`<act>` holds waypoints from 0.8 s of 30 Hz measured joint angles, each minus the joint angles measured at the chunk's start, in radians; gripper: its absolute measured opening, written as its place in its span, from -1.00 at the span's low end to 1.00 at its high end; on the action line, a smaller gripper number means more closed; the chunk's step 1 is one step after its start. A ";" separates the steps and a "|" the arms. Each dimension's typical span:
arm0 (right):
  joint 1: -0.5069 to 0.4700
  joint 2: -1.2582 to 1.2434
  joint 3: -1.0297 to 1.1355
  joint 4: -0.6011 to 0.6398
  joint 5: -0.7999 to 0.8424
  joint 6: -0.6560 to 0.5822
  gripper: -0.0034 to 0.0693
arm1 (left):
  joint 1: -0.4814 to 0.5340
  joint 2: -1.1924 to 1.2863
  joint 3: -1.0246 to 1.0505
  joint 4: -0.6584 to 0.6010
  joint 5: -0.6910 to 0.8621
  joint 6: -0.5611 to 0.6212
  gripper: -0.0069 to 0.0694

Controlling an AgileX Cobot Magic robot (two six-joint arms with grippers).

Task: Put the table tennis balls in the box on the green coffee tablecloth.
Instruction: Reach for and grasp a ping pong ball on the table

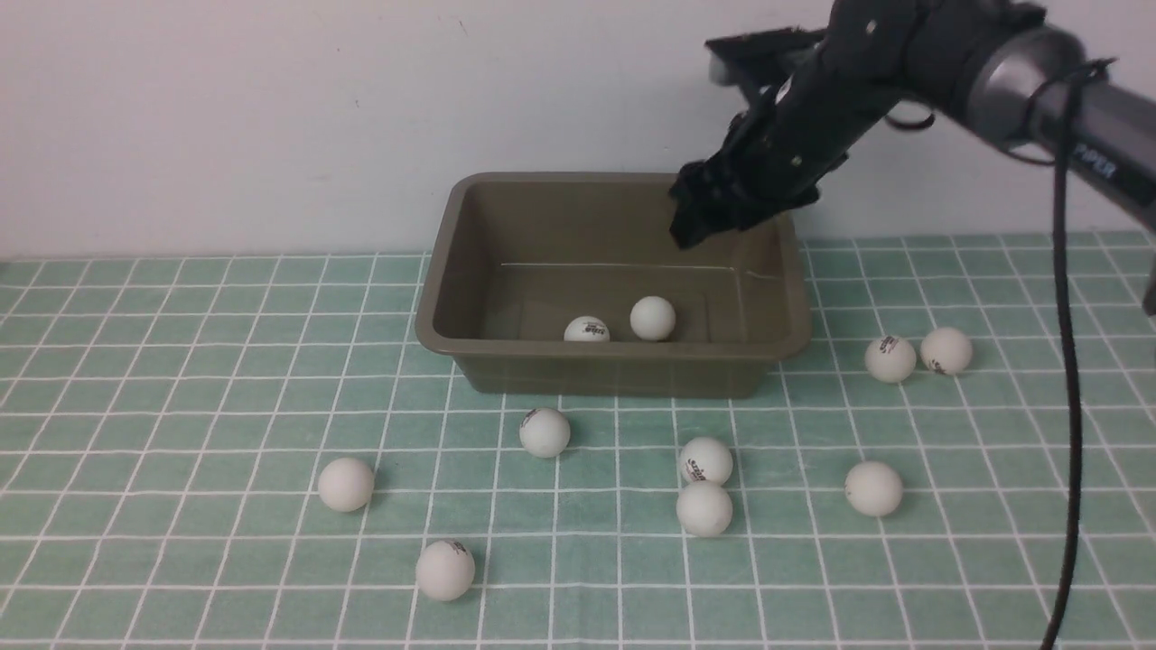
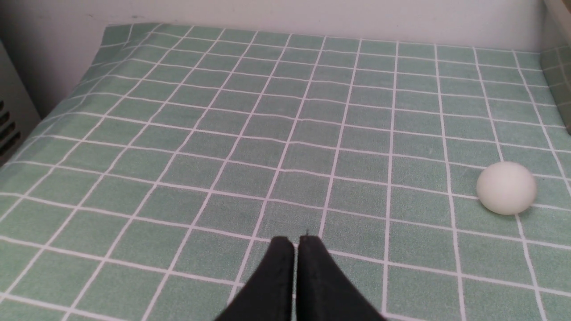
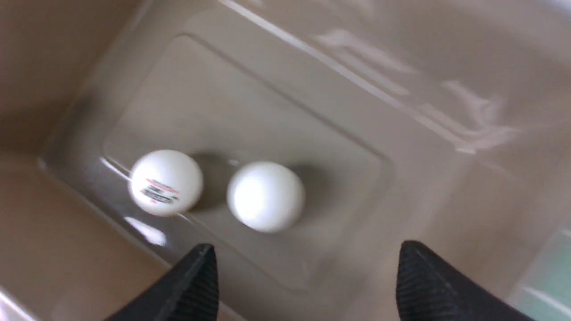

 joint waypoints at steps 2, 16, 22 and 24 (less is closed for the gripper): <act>-0.020 -0.009 -0.078 -0.056 0.071 0.033 0.43 | 0.000 0.000 0.000 0.000 0.000 0.000 -0.83; -0.250 -0.264 0.097 -0.246 0.113 0.124 0.44 | 0.000 0.000 0.000 0.000 0.000 0.000 -0.83; -0.300 -0.283 0.317 -0.222 0.107 0.134 0.44 | 0.000 0.000 0.000 0.000 0.000 0.000 -0.83; -0.300 -0.283 0.367 -0.211 0.090 0.134 0.44 | 0.000 0.000 0.000 0.000 0.000 0.000 -0.83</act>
